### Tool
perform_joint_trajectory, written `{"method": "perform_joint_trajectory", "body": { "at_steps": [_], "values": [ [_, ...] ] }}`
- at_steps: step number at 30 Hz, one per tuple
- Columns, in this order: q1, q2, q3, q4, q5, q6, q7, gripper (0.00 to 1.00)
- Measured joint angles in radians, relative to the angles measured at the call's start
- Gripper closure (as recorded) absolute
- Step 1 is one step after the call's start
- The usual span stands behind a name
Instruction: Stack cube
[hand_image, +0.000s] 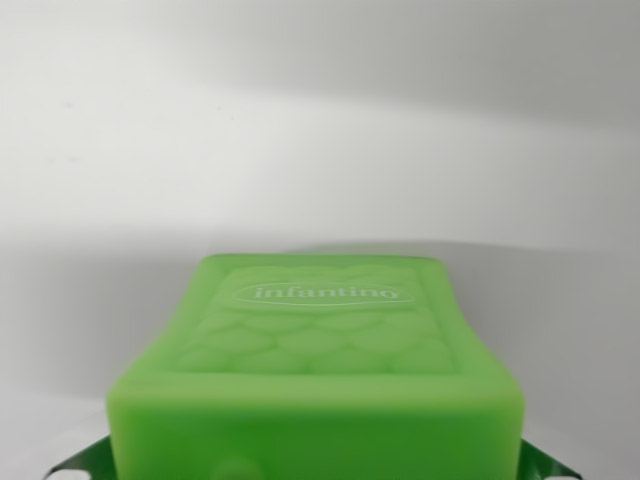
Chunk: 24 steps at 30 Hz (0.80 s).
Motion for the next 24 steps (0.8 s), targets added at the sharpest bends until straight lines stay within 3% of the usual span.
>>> {"method": "perform_joint_trajectory", "body": {
  "at_steps": [24],
  "values": [
    [0.001,-0.059,-0.001,-0.017,0.0,-0.038,0.0,1.0]
  ]
}}
